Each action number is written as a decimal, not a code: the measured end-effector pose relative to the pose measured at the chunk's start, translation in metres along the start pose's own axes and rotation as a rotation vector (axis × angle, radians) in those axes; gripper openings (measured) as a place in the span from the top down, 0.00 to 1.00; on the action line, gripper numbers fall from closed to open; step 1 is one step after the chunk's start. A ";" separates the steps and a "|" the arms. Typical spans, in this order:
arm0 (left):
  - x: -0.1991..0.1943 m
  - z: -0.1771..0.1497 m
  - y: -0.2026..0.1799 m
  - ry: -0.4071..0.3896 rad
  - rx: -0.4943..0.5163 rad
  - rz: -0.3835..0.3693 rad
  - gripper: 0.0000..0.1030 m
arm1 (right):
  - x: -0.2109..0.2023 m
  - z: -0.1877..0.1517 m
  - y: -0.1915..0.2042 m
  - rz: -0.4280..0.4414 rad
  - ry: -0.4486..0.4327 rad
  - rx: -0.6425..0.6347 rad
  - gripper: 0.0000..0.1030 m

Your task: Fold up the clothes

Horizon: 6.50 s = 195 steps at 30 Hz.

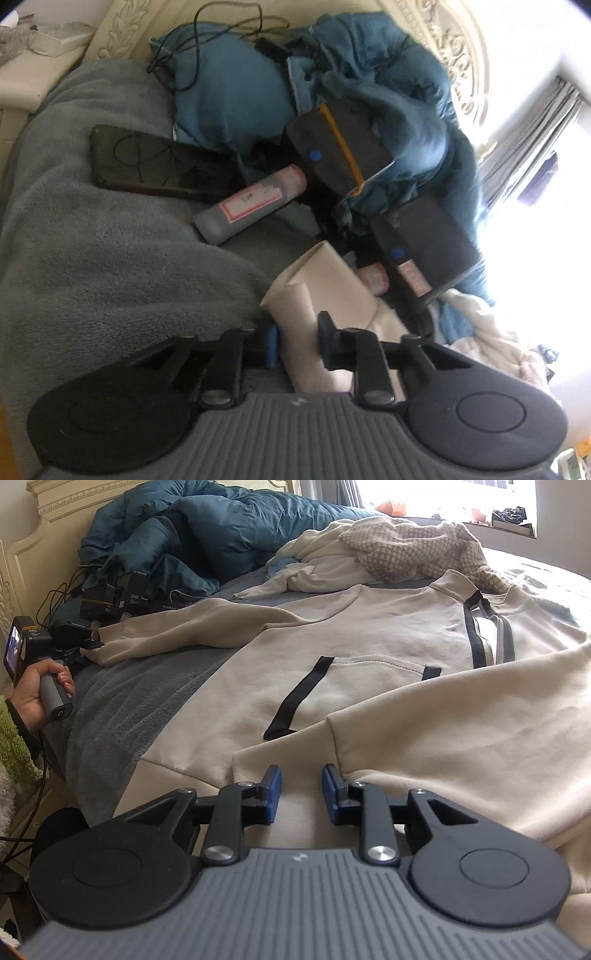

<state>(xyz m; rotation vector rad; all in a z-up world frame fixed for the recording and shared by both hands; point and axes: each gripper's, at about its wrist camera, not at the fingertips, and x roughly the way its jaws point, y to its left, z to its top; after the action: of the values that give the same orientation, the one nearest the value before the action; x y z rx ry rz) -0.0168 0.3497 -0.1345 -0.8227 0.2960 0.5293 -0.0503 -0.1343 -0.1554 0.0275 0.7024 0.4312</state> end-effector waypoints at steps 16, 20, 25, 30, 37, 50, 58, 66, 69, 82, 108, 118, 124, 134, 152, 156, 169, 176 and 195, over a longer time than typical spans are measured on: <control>-0.147 -0.050 -0.106 -0.167 0.248 -0.531 0.85 | -0.008 0.006 -0.005 0.065 -0.031 0.057 0.63; -0.174 -0.077 -0.161 -0.143 0.344 -0.709 0.85 | -0.025 0.007 -0.019 0.077 -0.081 0.113 0.62; -0.203 -0.133 -0.223 -0.032 0.461 -0.893 0.85 | -0.057 0.001 -0.053 0.075 -0.165 0.245 0.61; -0.223 -0.212 -0.249 0.133 0.584 -1.005 0.85 | -0.091 -0.015 -0.102 0.055 -0.239 0.405 0.61; -0.210 -0.309 -0.218 0.377 0.753 -0.986 0.85 | -0.112 -0.053 -0.169 0.105 -0.281 0.711 0.61; -0.226 -0.334 -0.180 0.475 0.957 -1.090 0.47 | -0.083 -0.062 -0.185 0.279 -0.209 0.901 0.52; -0.220 -0.314 -0.163 0.511 0.891 -1.061 0.40 | -0.074 -0.052 -0.176 0.266 -0.138 0.868 0.52; -0.198 -0.305 -0.152 0.579 0.826 -1.015 0.41 | -0.076 -0.049 -0.155 0.264 -0.076 0.827 0.58; -0.192 -0.304 -0.150 0.600 0.818 -0.986 0.41 | -0.074 -0.043 -0.148 0.241 -0.088 0.787 0.82; -0.177 -0.295 -0.144 0.658 0.704 -0.949 0.44 | -0.141 -0.036 -0.156 0.078 -0.261 0.635 0.97; -0.168 -0.218 -0.142 0.460 0.659 -0.912 0.38 | -0.183 -0.028 -0.172 -0.112 -0.134 0.422 0.64; -0.061 -0.211 -0.188 0.301 1.152 -0.590 0.38 | -0.036 0.127 -0.141 0.192 -0.082 0.182 0.57; -0.040 -0.228 -0.194 0.309 1.189 -0.677 0.38 | 0.109 0.207 -0.146 0.314 0.101 0.268 0.54; -0.015 -0.227 -0.204 0.324 1.095 -0.727 0.73 | 0.250 0.234 -0.141 0.324 0.295 0.281 0.51; -0.020 -0.205 -0.180 0.342 0.986 -0.583 0.86 | 0.259 0.212 -0.168 0.351 0.129 0.502 0.94; -0.020 -0.195 -0.169 0.354 0.996 -0.648 0.82 | 0.266 0.209 -0.166 0.357 0.145 0.507 0.94; -0.033 -0.209 -0.181 0.156 1.247 -0.728 0.86 | 0.261 0.215 -0.160 0.349 0.107 0.435 0.95; -0.029 -0.225 -0.184 0.216 1.289 -0.598 0.86 | 0.284 0.211 -0.146 0.292 0.099 0.376 0.96; -0.016 -0.213 -0.176 0.295 1.214 -0.630 0.86 | 0.251 0.204 -0.080 0.286 0.209 -0.160 1.00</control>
<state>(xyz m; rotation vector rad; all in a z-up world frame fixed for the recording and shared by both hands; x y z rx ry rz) 0.0568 0.0837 -0.1576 0.2255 0.5185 -0.3909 0.2791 -0.0846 -0.1687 -0.0701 0.8715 0.7720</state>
